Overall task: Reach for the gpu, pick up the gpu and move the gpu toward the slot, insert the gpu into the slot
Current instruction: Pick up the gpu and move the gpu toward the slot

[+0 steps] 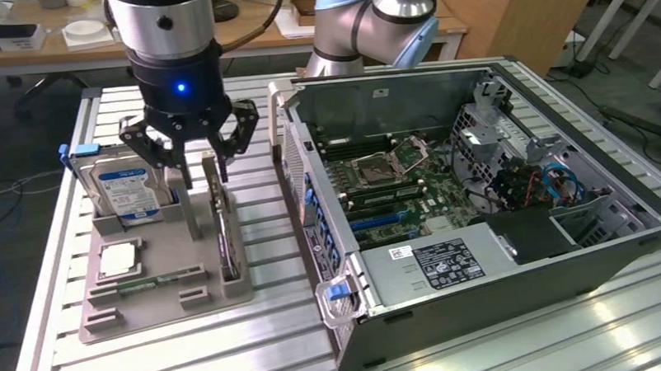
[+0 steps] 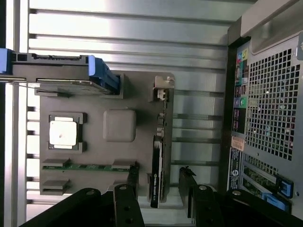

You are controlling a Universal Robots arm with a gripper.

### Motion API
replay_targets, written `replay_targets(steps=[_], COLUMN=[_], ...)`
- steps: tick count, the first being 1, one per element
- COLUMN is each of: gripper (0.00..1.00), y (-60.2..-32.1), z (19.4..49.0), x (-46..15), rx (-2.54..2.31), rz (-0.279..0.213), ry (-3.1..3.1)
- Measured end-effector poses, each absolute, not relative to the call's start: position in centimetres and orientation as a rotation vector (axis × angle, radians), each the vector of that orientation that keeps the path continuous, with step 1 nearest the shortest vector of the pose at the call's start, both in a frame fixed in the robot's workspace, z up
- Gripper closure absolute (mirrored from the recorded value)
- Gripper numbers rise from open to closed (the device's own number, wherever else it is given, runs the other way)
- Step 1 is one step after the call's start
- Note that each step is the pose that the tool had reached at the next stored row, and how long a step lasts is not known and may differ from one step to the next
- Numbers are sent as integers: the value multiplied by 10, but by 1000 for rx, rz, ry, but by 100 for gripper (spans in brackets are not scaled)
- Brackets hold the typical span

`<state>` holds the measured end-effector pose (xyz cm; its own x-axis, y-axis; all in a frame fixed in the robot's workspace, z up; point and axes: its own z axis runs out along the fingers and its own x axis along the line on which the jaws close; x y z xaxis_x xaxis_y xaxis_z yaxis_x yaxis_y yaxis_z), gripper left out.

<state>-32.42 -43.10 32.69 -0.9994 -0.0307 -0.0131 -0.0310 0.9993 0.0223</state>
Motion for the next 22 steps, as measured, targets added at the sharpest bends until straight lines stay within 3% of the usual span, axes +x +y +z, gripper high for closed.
replay_targets(steps=[22], gripper=[53], y=[-450], z=[290], x=[-319], rx=[-50], rz=[35], ry=[3128])
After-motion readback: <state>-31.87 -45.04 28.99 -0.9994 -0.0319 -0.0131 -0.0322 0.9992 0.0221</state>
